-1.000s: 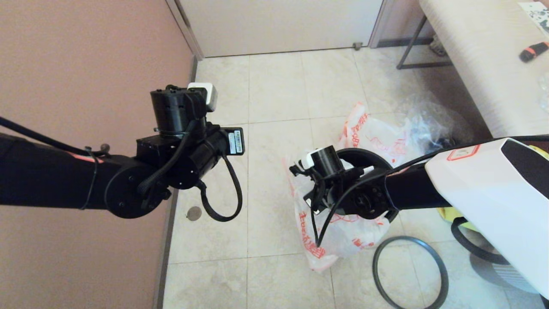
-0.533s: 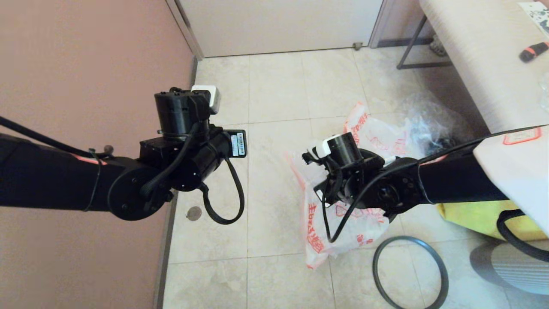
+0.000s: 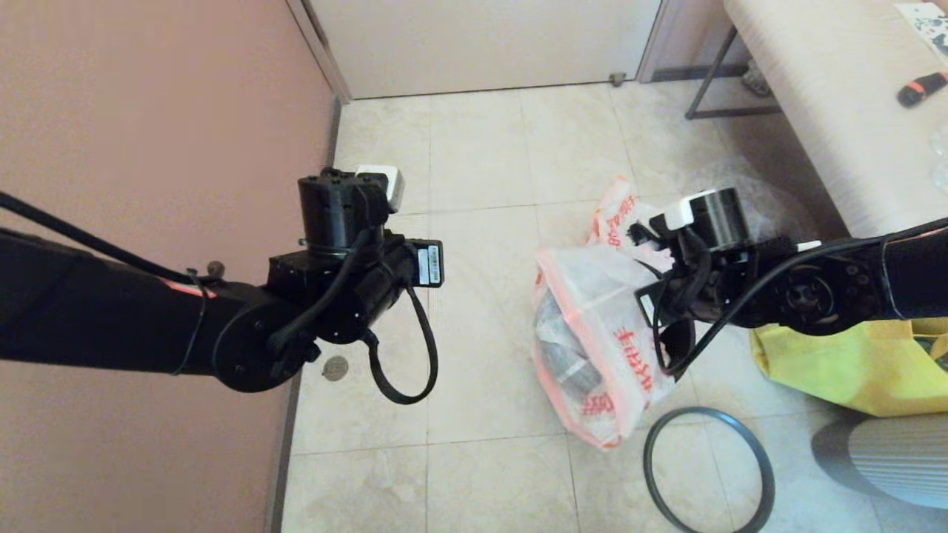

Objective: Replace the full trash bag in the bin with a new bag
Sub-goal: Put the new garbage bag on the trash can

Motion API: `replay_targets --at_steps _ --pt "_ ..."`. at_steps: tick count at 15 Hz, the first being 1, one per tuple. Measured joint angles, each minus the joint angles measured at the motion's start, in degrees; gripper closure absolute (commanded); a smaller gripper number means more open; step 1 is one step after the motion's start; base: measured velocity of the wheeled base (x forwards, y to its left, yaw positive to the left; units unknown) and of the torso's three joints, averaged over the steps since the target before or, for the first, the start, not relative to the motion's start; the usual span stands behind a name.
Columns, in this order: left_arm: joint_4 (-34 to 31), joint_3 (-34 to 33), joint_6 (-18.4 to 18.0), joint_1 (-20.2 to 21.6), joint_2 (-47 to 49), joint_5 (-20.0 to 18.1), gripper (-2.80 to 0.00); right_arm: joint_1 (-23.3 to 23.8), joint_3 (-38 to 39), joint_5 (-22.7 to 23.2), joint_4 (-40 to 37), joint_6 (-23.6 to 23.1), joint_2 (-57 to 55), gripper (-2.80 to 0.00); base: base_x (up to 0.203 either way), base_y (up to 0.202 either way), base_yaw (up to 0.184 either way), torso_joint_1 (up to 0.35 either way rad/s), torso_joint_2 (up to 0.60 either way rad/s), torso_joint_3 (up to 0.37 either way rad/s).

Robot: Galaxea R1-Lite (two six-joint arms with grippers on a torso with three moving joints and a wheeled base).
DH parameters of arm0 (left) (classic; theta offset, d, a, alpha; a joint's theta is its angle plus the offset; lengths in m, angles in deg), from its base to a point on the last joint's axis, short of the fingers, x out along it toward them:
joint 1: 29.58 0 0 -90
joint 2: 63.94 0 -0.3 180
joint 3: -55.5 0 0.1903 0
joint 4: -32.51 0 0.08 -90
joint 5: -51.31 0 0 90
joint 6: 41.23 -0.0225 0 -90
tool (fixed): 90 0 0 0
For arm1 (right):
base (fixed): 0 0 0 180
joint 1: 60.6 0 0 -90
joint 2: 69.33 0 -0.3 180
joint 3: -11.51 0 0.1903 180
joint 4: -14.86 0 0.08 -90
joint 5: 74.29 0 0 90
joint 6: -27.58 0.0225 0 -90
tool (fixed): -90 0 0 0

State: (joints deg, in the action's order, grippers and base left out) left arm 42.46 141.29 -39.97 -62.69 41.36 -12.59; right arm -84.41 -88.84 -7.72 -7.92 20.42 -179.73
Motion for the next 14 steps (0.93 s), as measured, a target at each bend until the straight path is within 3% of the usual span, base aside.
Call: replay_targets --at_steps 8,14 --pt "0.4 -0.9 0.4 -4.5 5.4 0.2 0.00 12.9 1.8 9.6 4.9 -0.3 0.1 0.00 0.000 0.000 0.000 0.000 0.00 0.000" --pt "0.4 -2.1 0.5 -7.8 8.3 0.1 0.00 16.5 4.0 11.3 14.0 -1.0 -4.2 0.00 0.000 0.000 0.000 0.000 0.00 0.000"
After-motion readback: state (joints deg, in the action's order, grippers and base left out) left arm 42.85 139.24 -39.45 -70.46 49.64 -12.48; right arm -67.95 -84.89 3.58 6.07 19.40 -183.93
